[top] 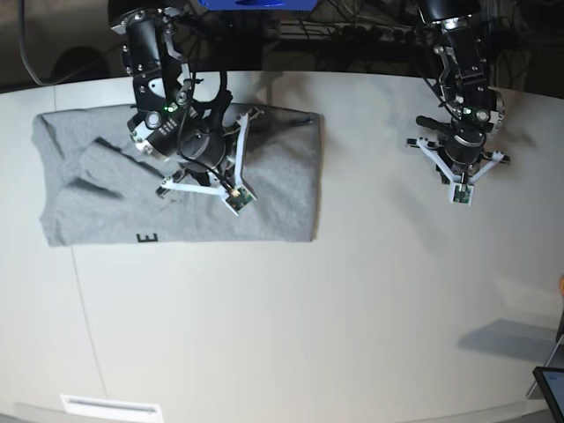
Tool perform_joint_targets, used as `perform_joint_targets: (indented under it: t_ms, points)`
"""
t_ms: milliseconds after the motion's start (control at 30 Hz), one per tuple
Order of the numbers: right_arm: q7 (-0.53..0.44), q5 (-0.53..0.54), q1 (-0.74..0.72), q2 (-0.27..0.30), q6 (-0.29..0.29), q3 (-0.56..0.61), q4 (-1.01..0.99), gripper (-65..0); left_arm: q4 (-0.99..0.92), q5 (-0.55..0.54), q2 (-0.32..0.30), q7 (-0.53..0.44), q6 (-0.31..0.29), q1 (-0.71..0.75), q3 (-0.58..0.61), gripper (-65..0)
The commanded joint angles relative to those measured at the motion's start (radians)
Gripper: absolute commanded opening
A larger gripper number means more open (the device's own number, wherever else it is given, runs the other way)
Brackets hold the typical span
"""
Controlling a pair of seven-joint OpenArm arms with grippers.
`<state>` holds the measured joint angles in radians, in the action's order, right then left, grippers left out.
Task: Fold the T-shirt properly
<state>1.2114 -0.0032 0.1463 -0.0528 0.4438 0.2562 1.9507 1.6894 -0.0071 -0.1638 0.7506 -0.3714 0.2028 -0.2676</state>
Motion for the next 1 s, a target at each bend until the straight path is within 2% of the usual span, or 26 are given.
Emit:
perform_joint_targets:
  t_ms: [0, 200, 233, 367, 433, 567, 633, 733, 800, 967]
  points:
    - [-0.003, -0.004, 0.003, -0.002, -0.003, -0.014, 0.019, -64.7, 0.018, -0.003, -0.013, -0.021, 0.002, -0.009, -0.002, -63.7]
    - [-0.015, -0.004, 0.039, -0.002, -0.003, -0.070, 0.026, -64.7, 0.051, -0.015, -0.010, -0.024, -0.004, -0.009, -0.002, -63.7]
    - [-0.025, -0.004, 0.039, -0.002, -0.003, -0.077, 0.032, -64.9, 0.071, -0.040, -0.006, -0.024, -0.021, -0.010, 0.000, -63.7]
    - [-0.129, -0.002, 0.057, -0.002, 0.002, -0.113, 0.043, -64.9, 0.139, -0.224, 0.000, -0.042, -0.169, -0.012, 0.000, -63.7]
    - [-0.178, -0.002, 0.065, -0.002, 0.002, -0.136, 0.043, -64.9, 0.148, -0.294, 0.000, -0.042, -0.206, -0.019, 0.008, -63.7]
    - [-0.305, -0.001, 0.098, -0.006, 0.002, -0.232, 0.043, -65.0, 0.111, -0.365, -0.033, -0.041, -0.278, -0.038, 0.136, -63.7]
    - [-0.399, 0.001, 0.125, -0.011, 0.002, -0.294, 0.043, -65.0, 0.088, -0.396, -0.036, -0.041, -0.327, -0.039, 0.187, -63.7]
    - [-0.557, 0.001, 0.167, -0.025, 0.002, -0.407, 0.042, -65.0, 0.062, -0.448, -0.036, -0.041, -0.327, -0.062, 0.245, -63.7]
    - [-0.621, 0.001, 0.186, -0.035, 0.002, -0.461, 0.042, -65.0, 0.028, -0.483, -0.036, -0.041, -0.327, -0.073, 0.262, -63.7]
    - [-0.646, 0.001, 0.224, -0.032, 0.002, -0.479, 0.037, -65.0, -0.053, -0.571, -0.036, -0.041, -0.327, -0.125, 0.273, -63.7]
